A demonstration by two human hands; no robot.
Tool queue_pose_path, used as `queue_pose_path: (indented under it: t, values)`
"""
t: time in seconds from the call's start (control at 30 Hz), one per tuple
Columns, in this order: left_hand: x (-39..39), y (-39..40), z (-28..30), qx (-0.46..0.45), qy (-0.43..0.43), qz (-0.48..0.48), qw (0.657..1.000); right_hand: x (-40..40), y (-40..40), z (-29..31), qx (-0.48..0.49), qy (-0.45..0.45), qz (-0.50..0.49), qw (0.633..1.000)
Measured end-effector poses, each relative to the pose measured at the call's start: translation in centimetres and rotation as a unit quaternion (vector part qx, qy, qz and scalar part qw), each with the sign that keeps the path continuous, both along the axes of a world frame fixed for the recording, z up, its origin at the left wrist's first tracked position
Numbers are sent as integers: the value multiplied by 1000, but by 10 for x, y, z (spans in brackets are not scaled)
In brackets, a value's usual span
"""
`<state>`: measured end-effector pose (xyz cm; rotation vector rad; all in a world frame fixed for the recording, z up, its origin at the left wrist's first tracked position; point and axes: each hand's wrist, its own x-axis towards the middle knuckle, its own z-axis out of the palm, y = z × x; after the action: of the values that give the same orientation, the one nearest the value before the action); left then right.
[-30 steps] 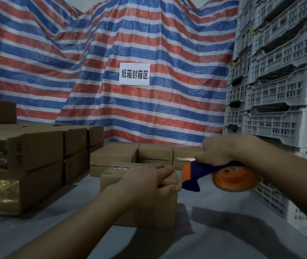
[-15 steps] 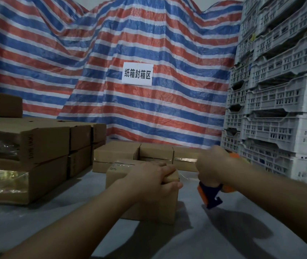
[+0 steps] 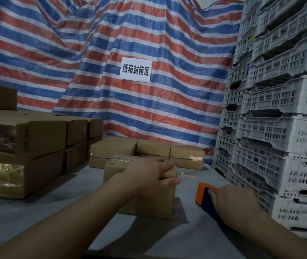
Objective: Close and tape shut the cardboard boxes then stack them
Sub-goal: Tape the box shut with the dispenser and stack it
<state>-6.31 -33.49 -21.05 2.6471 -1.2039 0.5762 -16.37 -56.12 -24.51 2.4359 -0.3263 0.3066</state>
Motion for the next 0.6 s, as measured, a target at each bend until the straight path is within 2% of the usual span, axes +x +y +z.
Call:
queue_pose_path:
  t: [0.1,0.17,0.23,0.27,0.3,0.33,0.37,0.4,0.43,0.47,0.5,0.6]
  values:
    - [-1,1,1,1,7,1,1000,-1,5,8,-2,18,-2,1000]
    - [-2,0,2,2,12,2,1000,4,7,29,12,-1,25,1000]
    - [-3,-1,2,1,17,1,1000,16,16,54,140,-93,93,981]
    - [-4,-1,3,3,17,1,1000,24,25,68,267,-137,135,944]
    - [-5,-1,4,6,19,0,1000,31,39,80,418,-158,165,879]
    - [-6,-1,5,9,20,1,1000,43,50,89,569,-179,185,781]
    - [-8,-1,7,14,21,2,1000,53,63,96,673,-188,191,689]
    - [-10,-1,9,19,21,4,1000,60,76,100,732,-189,196,624]
    - [-11,0,10,25,22,6,999,68,85,100,769,-191,204,575]
    - [-12,0,10,30,23,7,999,74,93,96,790,-192,209,544]
    - [-12,0,10,28,24,7,999,78,99,91,801,-187,209,529]
    - [-9,-1,6,-29,39,-4,999,87,105,69,823,-141,185,518]
